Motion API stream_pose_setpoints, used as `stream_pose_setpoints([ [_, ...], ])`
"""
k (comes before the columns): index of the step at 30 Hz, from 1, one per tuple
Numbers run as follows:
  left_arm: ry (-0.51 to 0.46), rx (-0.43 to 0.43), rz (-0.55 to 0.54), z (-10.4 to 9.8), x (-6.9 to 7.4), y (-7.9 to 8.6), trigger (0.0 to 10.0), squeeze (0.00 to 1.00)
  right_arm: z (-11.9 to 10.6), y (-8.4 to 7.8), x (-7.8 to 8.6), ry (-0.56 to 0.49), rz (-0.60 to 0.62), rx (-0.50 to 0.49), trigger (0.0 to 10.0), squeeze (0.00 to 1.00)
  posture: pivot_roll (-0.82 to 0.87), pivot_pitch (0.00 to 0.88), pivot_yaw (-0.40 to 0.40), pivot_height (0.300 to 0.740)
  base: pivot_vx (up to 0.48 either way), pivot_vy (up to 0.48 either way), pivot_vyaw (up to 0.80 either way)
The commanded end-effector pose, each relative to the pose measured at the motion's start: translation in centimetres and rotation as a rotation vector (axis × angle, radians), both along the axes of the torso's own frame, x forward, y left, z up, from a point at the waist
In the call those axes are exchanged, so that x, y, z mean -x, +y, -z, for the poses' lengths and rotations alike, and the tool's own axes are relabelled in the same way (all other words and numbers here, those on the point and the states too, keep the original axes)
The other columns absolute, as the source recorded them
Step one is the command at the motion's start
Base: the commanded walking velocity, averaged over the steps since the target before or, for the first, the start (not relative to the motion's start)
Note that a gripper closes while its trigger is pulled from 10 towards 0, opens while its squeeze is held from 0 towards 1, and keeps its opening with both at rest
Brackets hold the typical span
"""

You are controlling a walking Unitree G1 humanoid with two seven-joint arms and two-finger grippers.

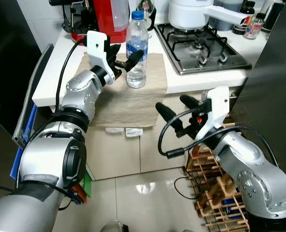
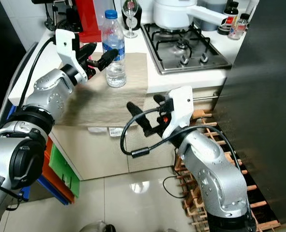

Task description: Restocking fridge

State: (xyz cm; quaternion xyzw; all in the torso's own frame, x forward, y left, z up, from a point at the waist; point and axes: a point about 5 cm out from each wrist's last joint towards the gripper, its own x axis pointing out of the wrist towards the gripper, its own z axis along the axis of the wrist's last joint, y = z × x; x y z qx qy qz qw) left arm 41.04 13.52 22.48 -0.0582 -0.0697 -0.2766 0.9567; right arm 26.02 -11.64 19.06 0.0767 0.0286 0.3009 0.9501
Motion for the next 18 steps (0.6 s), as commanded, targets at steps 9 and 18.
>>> stream_pose_setpoints([
  [9, 0.008, -0.028, -0.001, -0.2, -0.2, -1.7, 10.0, 0.00, -0.4, 0.6, 1.4, 0.005, -0.035, 0.003, 10.0, 0.37, -0.24, 0.056, 0.066, 0.740, 0.000, 0.000, 0.00],
  [18, 0.028, -0.082, -0.050, 0.2, -0.3, -1.9, 10.0, 0.00, -0.2, 0.8, 2.0, 0.026, -0.039, 0.008, 10.0, 0.37, -0.25, 0.071, 0.065, 0.740, 0.000, 0.000, 0.00],
])
